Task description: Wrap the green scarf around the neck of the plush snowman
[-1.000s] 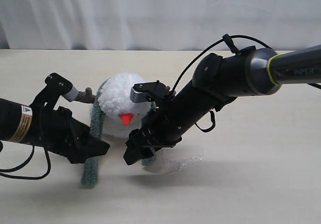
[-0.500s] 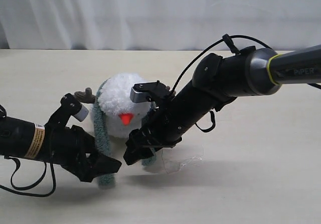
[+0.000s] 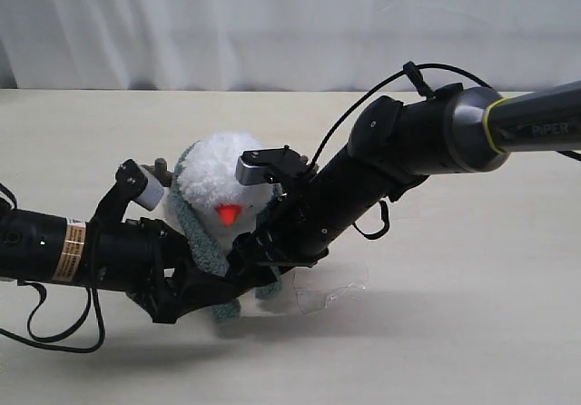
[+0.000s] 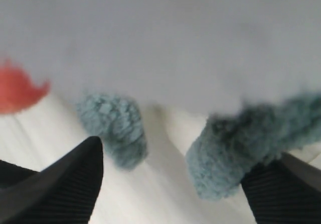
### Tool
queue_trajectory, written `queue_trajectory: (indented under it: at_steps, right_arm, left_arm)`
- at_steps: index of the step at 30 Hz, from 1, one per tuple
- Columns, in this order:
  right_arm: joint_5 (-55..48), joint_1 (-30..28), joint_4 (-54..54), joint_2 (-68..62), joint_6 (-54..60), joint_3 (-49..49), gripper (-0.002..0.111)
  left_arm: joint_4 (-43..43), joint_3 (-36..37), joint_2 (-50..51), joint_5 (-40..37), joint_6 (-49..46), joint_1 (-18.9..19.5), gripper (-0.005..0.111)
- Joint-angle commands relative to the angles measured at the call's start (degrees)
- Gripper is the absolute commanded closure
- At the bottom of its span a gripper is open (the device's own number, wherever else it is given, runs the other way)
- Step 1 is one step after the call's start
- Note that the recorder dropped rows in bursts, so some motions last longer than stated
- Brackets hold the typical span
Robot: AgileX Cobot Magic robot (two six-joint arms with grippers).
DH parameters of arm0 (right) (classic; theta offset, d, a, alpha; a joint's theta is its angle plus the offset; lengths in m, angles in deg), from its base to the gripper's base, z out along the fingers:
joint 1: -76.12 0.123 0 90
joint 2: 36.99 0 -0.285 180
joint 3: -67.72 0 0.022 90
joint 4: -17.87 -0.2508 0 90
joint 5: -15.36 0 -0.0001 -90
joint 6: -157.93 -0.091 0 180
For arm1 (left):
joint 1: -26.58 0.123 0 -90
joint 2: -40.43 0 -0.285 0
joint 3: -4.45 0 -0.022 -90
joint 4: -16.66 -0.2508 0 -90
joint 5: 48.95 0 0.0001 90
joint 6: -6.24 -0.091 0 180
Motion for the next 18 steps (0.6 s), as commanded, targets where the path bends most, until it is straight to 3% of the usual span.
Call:
queue_trajectory:
  at_steps: [1, 7, 12, 18]
  right_arm:
    - [-0.30, -0.07, -0.38, -0.04, -0.04, -0.45, 0.038]
    - [-1.39, 0.27, 0.36, -0.04, 1.10, -0.66, 0.038]
    - [-0.95, 0.94, 0.39, -0.04, 2.17, -0.66, 0.038]
    - [-1.84, 1.88, -0.81, -0.04, 4.27, -0.66, 0.038]
  left_arm:
    - [2.04, 0.05, 0.46, -1.74, -3.40, -1.67, 0.038]
    - [2.20, 0.18, 0.46, 8.44, -7.08, -2.15, 0.038]
    - [2.09, 0.18, 0.46, 2.92, -8.85, -2.38, 0.038]
    - [2.28, 0.31, 0.46, 4.38, -9.13, -2.38, 0.038]
